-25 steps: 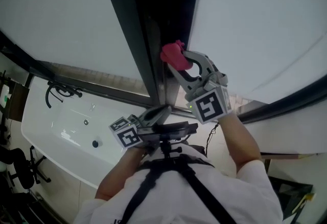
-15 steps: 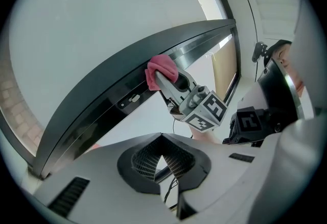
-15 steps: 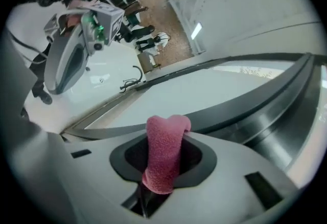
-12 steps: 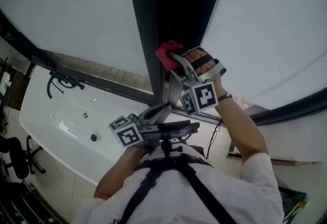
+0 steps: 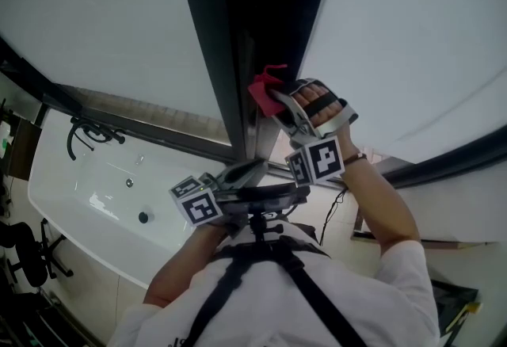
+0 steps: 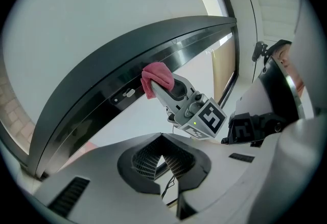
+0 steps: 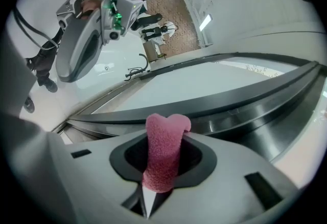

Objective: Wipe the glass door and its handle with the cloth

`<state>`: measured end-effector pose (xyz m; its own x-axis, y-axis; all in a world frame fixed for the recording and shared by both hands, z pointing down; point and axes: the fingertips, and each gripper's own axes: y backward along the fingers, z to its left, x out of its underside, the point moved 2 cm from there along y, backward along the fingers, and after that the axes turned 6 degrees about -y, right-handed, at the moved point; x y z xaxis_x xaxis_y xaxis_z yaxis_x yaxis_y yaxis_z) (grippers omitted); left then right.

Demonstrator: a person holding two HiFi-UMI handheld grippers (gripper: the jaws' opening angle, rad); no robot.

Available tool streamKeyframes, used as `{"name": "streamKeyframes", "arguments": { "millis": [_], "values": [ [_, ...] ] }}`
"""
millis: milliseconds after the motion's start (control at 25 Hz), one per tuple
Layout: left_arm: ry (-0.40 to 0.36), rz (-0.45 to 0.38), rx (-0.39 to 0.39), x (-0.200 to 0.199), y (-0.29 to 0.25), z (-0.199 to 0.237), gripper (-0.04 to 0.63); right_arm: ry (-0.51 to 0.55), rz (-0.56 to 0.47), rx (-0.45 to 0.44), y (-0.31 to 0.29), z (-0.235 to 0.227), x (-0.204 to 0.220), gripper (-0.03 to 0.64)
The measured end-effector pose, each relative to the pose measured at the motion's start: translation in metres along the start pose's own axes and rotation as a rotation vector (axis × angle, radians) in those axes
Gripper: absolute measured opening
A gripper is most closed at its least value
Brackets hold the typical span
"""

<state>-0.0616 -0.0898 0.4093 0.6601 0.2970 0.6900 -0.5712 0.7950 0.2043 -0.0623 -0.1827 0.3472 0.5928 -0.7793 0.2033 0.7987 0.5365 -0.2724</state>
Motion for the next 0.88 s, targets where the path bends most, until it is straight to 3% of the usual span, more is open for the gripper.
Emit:
{"name": "streamKeyframes", "arguments": {
  "millis": [240, 440, 600, 880],
  "values": [
    [0.008, 0.029, 0.024, 0.003, -0.011, 0.000, -0.008, -0.011, 0.007, 0.033, 0.019, 0.002, 0.012, 0.098],
    [0.010, 0.040, 0.028, 0.005, -0.016, 0.003, -0.008, -0.091, 0.011, 0.054, 0.033, -0.001, 0.024, 0.098],
    [-0.031, 0.047, 0.009, 0.005, -0.019, -0.003, -0.008, -0.092, 0.048, 0.080, 0.050, 0.000, 0.037, 0.098],
    [-0.029, 0.053, 0.010, 0.007, -0.018, -0.003, -0.008, -0.121, 0.128, 0.132, 0.070, 0.008, 0.060, 0.098]
  ]
}}
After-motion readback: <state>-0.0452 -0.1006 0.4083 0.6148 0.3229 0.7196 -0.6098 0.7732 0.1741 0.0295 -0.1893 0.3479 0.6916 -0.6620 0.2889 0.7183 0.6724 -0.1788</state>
